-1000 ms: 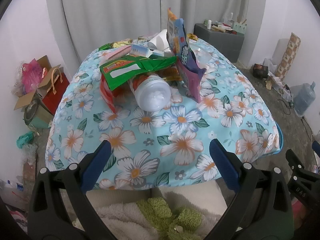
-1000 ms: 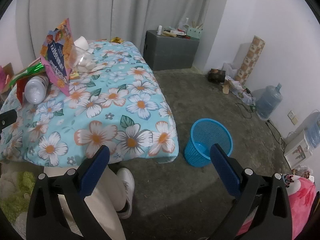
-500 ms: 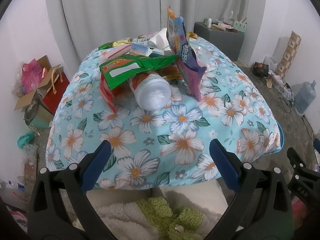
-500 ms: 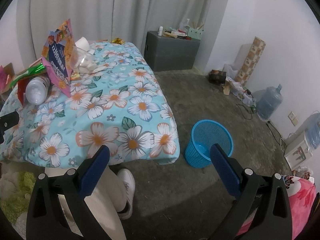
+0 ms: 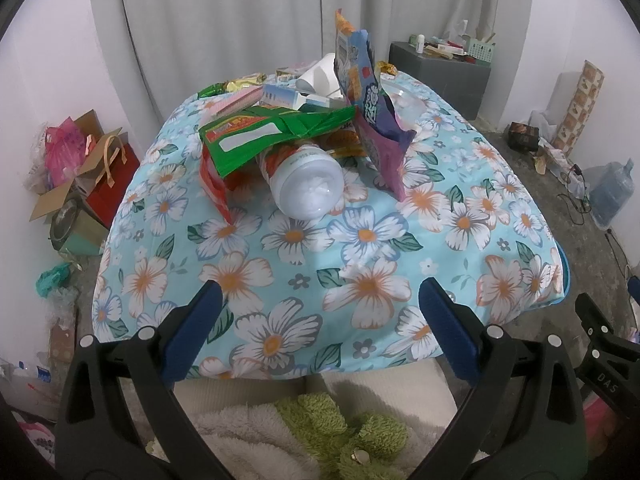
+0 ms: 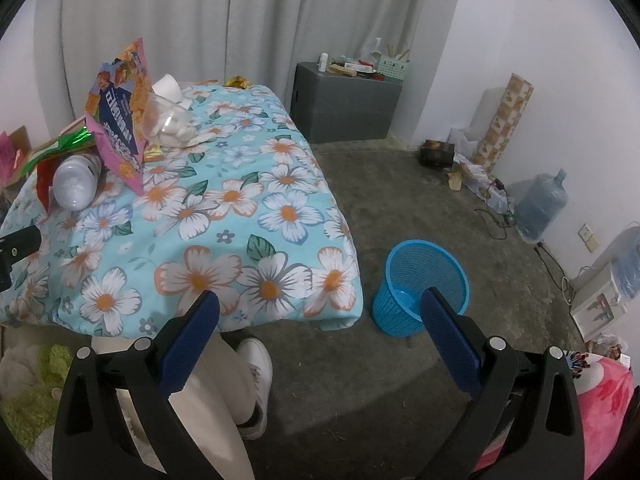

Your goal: Collect trash

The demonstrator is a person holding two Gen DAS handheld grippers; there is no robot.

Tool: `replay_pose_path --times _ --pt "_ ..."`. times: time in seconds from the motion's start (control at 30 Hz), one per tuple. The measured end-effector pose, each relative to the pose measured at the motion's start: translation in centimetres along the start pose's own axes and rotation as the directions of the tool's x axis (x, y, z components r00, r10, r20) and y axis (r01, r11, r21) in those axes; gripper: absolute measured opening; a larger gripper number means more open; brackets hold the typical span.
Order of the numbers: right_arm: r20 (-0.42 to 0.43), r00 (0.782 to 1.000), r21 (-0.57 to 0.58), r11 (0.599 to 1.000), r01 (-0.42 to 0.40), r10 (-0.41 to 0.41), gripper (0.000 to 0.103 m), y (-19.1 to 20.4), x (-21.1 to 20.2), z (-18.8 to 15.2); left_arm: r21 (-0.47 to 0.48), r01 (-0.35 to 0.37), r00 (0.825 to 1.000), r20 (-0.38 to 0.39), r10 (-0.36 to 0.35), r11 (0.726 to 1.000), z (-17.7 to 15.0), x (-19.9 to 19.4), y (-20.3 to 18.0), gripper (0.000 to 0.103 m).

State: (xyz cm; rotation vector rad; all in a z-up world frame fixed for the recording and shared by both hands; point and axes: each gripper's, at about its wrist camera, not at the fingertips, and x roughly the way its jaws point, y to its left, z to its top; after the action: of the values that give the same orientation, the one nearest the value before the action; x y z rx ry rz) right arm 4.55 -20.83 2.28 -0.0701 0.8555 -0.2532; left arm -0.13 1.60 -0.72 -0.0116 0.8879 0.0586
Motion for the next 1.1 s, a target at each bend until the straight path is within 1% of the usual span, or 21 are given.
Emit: replay_pose_path --times 0.33,0.47,0.57,0.67,0.77,0.83,0.93,1.03,1.07,1.1 --pt "-0.005 1.000 0.007 1.000 0.006 -0.005 0.098 0.4 -0.1 0.1 0.003 -0.002 1.000 -0.017 0.002 1.000 -0.5 0.4 0.4 0.094" --pt "0.001 1.000 0.018 1.000 0.002 -0.002 0.098 0.3 0.3 0.0 0.005 -0.010 1.000 -0.023 0.010 1.000 -0.1 0.5 0.4 0.094" --pt "0.018 1.000 0.040 0.999 -0.020 0.019 0.098 0.0 0.8 0.3 0.000 -0.015 1.000 -0.015 0.015 1.000 0.5 0.8 1.2 0.094" --pt "0.057 0.997 0.038 0.998 -0.056 0.054 0.098 0.2 1.1 1.4 -0.009 -0.022 1.000 0.003 0.022 1.000 1.4 0.9 2.1 0.094" --pt "0.112 0.987 0.017 0.993 -0.117 0.114 0.098 1.4 1.1 3.1 -0.042 -0.014 1.000 0.017 0.014 0.999 2.0 1.0 3.8 0.094" --pt "0.168 0.969 0.007 0.983 -0.186 0.182 0.098 2.5 1.0 4.5 -0.069 0.004 1.000 0.026 -0.002 0.998 2.6 1.2 5.4 0.094" --pt "0.218 0.944 0.001 0.967 -0.255 0.248 0.098 4.2 1.1 6.5 -0.093 0.053 0.998 0.029 -0.050 0.994 3.4 1.8 7.7 0.094" --pt "0.262 0.920 -0.007 0.954 -0.300 0.291 0.098 5.6 1.0 8.2 -0.097 0.140 0.990 0.037 -0.137 0.985 4.6 2.5 10.6 0.094" --pt "0.275 0.912 -0.010 0.950 -0.313 0.304 0.098 6.0 1.0 8.8 -0.101 0.172 0.985 0.050 -0.168 0.980 4.8 2.7 11.3 0.094" --pt "0.288 0.901 -0.015 0.942 -0.334 0.324 0.098 6.4 1.0 9.6 -0.115 0.228 0.972 0.082 -0.219 0.967 5.2 2.8 12.6 0.094"
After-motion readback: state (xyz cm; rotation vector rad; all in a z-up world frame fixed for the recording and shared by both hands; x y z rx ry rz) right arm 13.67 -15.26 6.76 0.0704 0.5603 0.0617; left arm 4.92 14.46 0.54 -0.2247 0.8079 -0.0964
